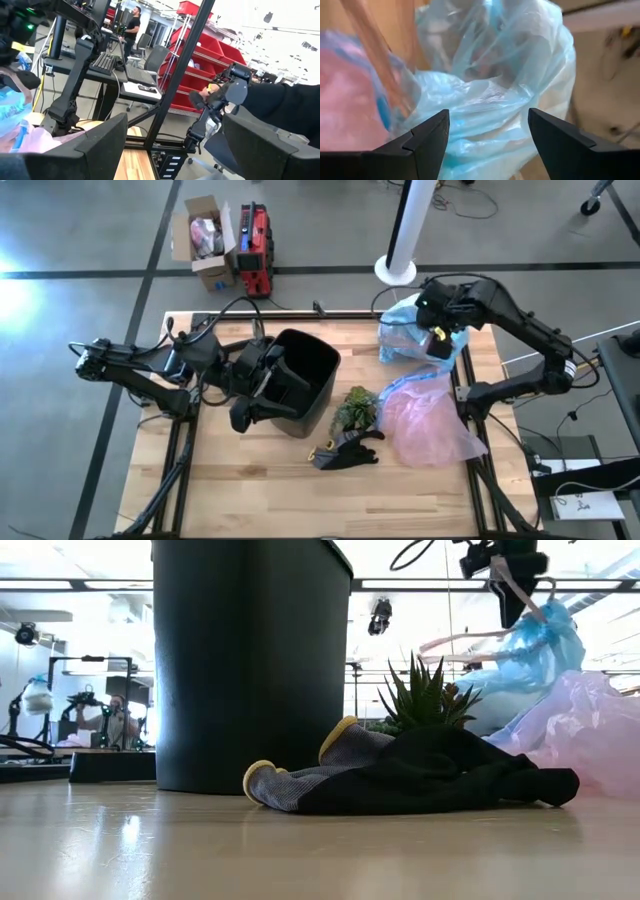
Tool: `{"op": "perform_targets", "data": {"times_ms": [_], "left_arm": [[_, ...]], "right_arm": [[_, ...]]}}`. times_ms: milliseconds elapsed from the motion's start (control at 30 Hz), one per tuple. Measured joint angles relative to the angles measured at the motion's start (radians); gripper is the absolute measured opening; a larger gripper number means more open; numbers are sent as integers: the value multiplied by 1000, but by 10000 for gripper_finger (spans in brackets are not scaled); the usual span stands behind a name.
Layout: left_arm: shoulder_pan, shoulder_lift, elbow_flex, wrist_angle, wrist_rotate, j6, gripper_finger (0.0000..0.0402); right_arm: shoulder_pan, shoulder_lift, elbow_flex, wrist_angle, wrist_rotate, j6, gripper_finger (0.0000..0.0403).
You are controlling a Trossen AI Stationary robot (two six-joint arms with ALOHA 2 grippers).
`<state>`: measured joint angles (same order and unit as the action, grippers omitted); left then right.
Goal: Place trash/remove bag and relplace
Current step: Remove trash bag from trash bin
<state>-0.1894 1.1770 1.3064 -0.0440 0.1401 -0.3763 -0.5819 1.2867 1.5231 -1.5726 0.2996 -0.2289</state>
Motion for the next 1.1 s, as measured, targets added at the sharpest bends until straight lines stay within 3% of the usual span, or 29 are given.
{"op": "perform_targets", "data": {"times_ms": [300, 500, 667, 833, 1000, 1100], "left_arm": [[0, 0, 0, 9, -1, -4, 311], [0, 0, 0, 8, -1, -5, 311], [0, 0, 0, 8, -1, -4, 311], [2, 0, 0, 28, -4, 0, 311], [2, 0, 0, 72, -64, 0, 311], [2, 0, 0, 112, -99, 0, 311]], "right_arm": [[66, -28, -75, 2, 29, -228, 233], [149, -43, -129, 0, 30, -161, 234], [265, -84, -143, 2, 29, -83, 259], [359, -157, -143, 1, 33, -102, 285], [427, -236, -143, 0, 32, -98, 299], [449, -272, -143, 1, -8, 0, 303]]}}
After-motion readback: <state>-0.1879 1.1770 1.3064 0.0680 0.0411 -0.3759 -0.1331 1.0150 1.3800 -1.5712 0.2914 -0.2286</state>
